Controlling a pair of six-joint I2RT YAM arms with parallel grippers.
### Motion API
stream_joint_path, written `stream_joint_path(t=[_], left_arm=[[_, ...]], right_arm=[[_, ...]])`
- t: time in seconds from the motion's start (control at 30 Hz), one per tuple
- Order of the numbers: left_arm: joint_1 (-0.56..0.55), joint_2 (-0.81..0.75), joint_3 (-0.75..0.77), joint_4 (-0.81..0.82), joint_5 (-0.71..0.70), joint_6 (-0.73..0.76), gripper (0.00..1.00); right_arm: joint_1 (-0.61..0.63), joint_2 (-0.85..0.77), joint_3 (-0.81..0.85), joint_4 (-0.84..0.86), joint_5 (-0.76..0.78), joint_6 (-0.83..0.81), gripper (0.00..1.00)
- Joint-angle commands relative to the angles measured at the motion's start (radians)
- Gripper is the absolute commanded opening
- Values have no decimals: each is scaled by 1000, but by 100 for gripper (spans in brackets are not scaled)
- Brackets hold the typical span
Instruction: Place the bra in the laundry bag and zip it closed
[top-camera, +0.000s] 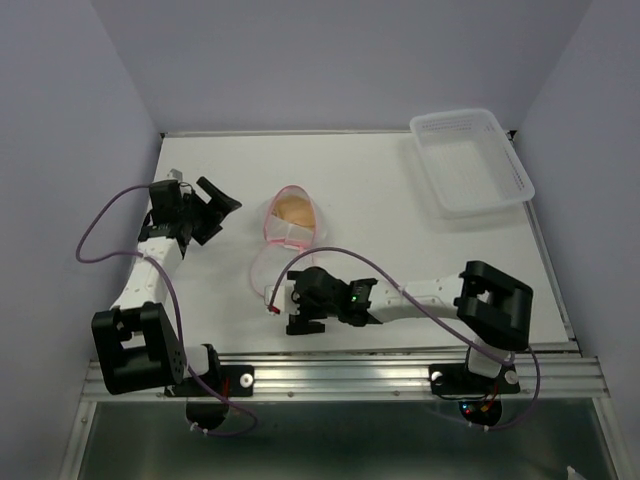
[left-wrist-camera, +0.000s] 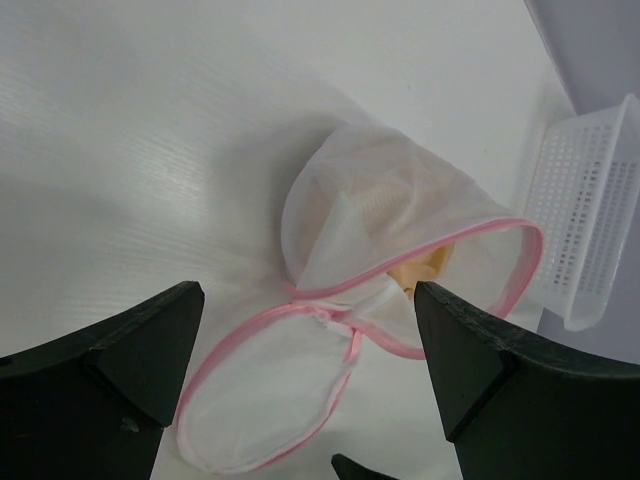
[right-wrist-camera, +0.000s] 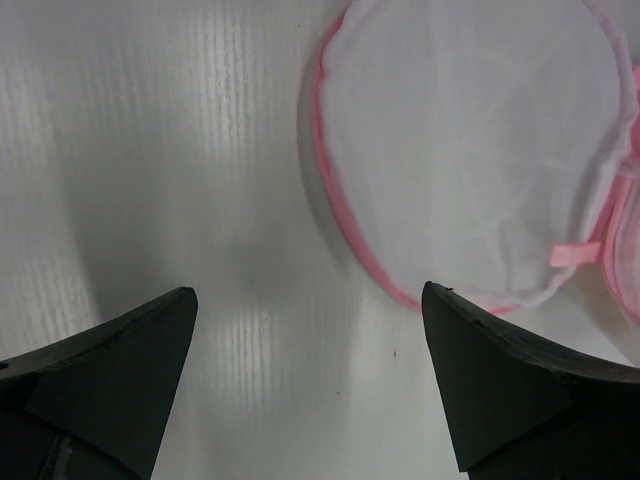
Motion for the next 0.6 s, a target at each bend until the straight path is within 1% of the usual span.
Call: stream_joint_path(t=[0.0,0.07,0.13,0.2,0.23,0.27,0.37,0.47,0.5,0.57], left_arm=[[40,-79,-42,-35,-8,35,99],[54,-99,-56,-40,-11,38,99],[74,-128,-70,-48,-11,45,99],[86,-148,-70,-64,-19,55,99],[91,-154,-70,-69,-19,55,99],[91,-163,-71,-68,-19,56,99],[94,-174,-76,-51,-11,55,99],[93,-174,-67,-64,-19,62,99],[93,-174,-70,-69,-20,61,99],[94,-170,-73,-69,-20,61,99]], right_arm=[[-2,108,106,63,57,-99,97],[-2,138,123,56,89,-104,95],[-2,148,121,68,89,-104,93],[-2,164,130,77,98,-96,69],[-2,174,135,88,98,-96,55],[-2,184,138,101,113,-92,45],[-11,227,164,109,143,-93,43],[-20,220,167,109,149,-110,28],[-20,209,167,109,147,-110,22],[-20,168,163,109,138,-125,19]])
